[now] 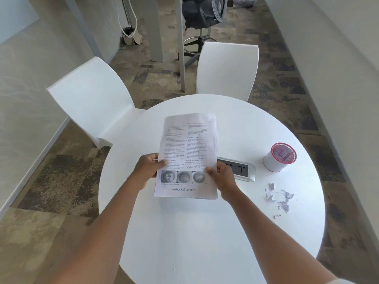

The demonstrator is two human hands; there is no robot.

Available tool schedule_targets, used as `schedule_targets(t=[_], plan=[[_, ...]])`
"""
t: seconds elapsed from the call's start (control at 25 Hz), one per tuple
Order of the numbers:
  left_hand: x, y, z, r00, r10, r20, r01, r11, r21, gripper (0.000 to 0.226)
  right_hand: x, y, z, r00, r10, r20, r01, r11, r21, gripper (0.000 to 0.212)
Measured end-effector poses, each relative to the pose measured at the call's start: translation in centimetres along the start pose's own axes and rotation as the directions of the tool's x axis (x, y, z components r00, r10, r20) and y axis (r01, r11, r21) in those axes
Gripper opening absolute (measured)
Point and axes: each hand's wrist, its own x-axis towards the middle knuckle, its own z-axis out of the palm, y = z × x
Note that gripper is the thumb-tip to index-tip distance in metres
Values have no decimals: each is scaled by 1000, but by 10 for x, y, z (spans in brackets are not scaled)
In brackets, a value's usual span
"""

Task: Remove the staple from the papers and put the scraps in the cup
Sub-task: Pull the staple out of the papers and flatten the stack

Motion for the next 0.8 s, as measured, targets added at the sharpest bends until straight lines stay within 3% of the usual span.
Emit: schedule_targets(t=[0.16, 0.28, 0.56, 0.68, 0.8], plan=[[11, -46, 3, 992, 20, -122, 13, 963, 268, 15, 4, 23, 17, 996, 11, -89, -34, 965, -259, 6], [13, -60, 11, 980, 58, -189, 17, 927, 374, 17, 7, 33, 22, 989, 35, -143, -79, 945, -318, 5], [17, -76, 24, 958, 70, -279, 74, 877, 474, 17, 8, 49, 22, 975, 47, -217, -147, 869, -472, 17], [15, -82, 28, 949, 73, -308, 93, 867, 490, 29, 5, 54, 23, 973, 38, -226, -157, 828, -538, 17], [14, -88, 30, 944, 48, -325, 126, 861, 493, 11, 3, 58, 23, 978, 21, -208, -143, 795, -590, 16]])
